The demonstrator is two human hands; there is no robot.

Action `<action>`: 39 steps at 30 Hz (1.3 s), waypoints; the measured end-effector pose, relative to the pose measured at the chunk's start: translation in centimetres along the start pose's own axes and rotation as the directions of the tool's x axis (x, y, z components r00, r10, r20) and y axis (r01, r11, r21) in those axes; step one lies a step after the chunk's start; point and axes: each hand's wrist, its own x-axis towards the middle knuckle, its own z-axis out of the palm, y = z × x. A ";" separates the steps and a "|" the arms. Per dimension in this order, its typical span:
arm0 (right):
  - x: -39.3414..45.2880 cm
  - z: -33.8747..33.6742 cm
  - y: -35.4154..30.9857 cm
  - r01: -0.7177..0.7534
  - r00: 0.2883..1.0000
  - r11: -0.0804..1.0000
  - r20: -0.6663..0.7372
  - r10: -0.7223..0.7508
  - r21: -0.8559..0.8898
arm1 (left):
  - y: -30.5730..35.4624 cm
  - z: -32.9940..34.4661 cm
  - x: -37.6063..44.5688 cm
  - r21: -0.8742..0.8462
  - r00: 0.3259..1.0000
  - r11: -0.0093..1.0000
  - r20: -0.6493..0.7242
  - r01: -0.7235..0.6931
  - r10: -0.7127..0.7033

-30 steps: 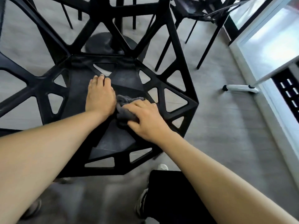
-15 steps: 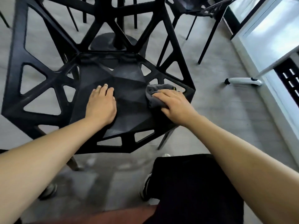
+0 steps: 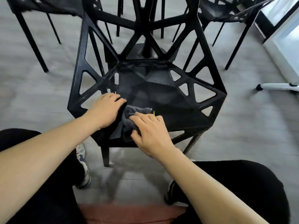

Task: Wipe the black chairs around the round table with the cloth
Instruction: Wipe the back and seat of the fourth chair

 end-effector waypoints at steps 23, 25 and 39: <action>9.0 3.0 10.1 -0.433 0.899 0.901 -0.076 0.431 -0.010 | -3.9 -2.1 -2.1 0.200 0.958 0.955 -0.230 0.220 -0.172; 10.2 3.3 12.0 -0.622 0.781 0.781 -0.096 0.616 -0.051 | -3.6 -2.0 -2.1 0.231 0.963 0.944 -0.191 0.234 -0.192; 19.6 5.6 17.2 -0.434 0.890 0.897 -0.191 0.414 -0.079 | -2.8 0.2 0.0 0.097 0.956 0.964 -0.180 0.249 -0.229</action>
